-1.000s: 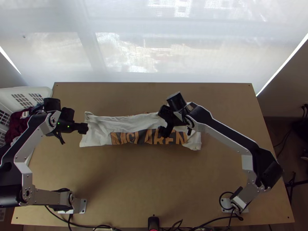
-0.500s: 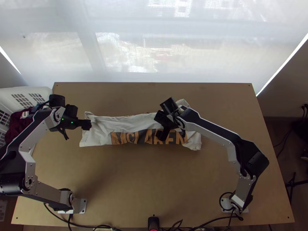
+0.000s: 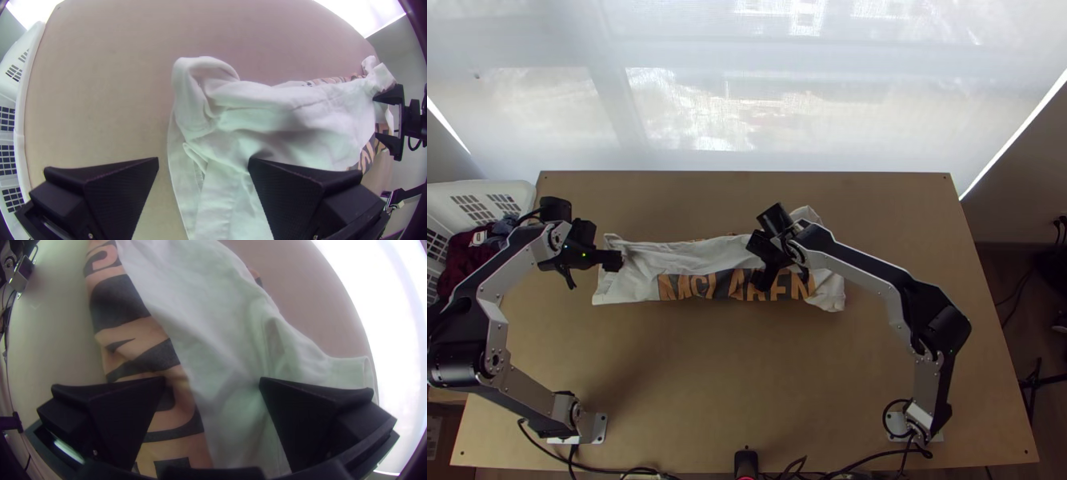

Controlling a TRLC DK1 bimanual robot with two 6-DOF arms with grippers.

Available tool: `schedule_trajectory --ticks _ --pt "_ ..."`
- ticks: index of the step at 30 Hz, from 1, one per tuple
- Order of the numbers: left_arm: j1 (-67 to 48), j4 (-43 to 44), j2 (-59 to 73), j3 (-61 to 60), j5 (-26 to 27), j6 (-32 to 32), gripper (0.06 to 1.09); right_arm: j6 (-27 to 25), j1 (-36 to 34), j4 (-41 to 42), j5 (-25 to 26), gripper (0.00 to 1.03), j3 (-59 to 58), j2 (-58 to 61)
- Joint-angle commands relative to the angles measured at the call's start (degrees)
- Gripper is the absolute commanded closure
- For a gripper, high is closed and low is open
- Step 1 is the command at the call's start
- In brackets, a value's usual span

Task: Fold the t-shirt

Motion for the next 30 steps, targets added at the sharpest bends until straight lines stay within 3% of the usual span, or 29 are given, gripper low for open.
schedule_trajectory --ticks 1,12,18,26,30 --pt "-0.9 -0.2 2.0 0.2 0.7 0.0 0.11 0.0 -0.5 0.1 0.1 0.05 0.6 1.3" --pt "-3.3 -2.0 4.0 2.3 2.7 -2.7 0.11 -0.3 -0.6 0.6 0.1 0.05 0.7 2.0" --pt "-3.6 -3.8 5.0 2.5 5.0 -2.9 0.41 -0.3 -0.6 0.8 0.2 0.05 0.8 2.3" --pt "-2.9 -2.2 4.6 2.6 6.0 -3.3 1.05 -0.3 -0.6 1.2 0.2 0.05 1.2 2.6" --pt "-2.0 -2.3 2.9 3.3 6.0 -4.0 1.05 -0.3 -0.6 1.1 0.1 0.05 1.3 2.9"
